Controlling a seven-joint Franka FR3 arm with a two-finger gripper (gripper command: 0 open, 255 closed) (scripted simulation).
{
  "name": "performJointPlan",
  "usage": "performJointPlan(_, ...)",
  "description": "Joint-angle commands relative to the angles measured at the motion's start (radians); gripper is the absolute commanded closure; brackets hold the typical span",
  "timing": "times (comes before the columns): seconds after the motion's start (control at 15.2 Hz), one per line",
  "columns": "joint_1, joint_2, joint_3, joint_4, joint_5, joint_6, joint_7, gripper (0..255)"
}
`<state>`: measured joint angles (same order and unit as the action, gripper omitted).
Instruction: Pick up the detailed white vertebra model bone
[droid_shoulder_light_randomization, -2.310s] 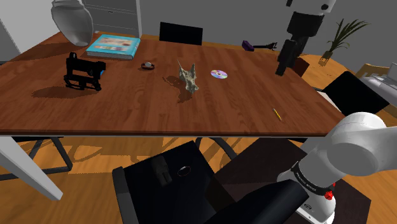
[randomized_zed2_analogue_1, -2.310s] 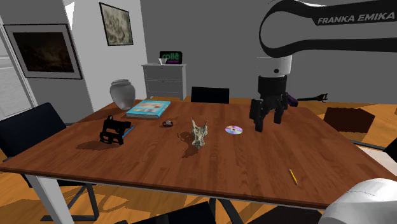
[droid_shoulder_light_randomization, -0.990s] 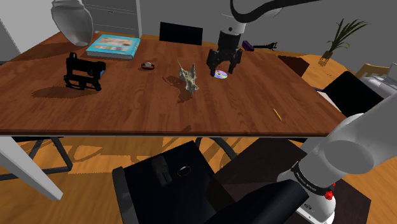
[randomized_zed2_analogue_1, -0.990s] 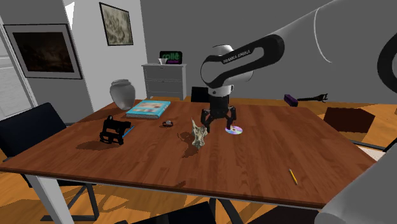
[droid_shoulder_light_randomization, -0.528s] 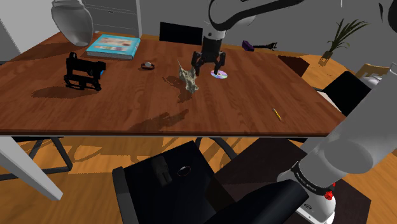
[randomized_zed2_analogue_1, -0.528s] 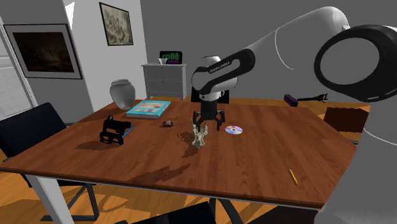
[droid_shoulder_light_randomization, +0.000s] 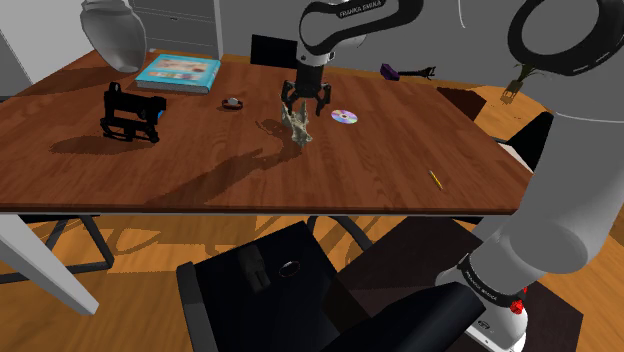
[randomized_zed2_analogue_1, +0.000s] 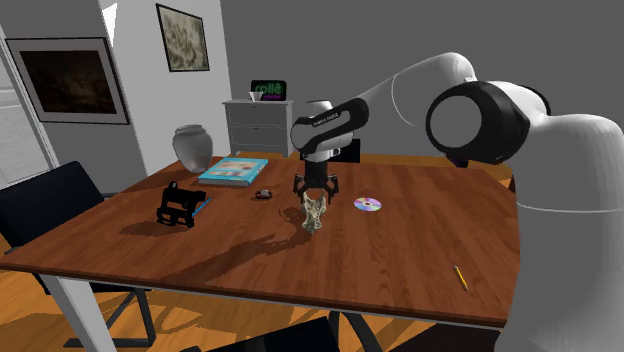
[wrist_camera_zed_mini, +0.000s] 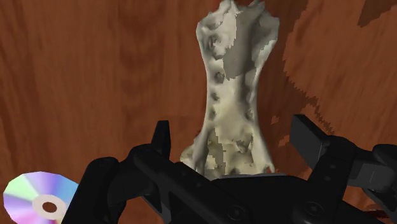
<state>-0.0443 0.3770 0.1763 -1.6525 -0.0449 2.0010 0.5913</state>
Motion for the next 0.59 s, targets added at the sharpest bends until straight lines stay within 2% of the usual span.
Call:
performJointPlan(0.0, 0.007, 0.089, -0.011, 0.100, -0.010, -0.007, 0.029, 0)
performJointPlan(0.53, 0.009, 0.125, -0.015, 0.053, -0.016, 0.078, 0.032, 0)
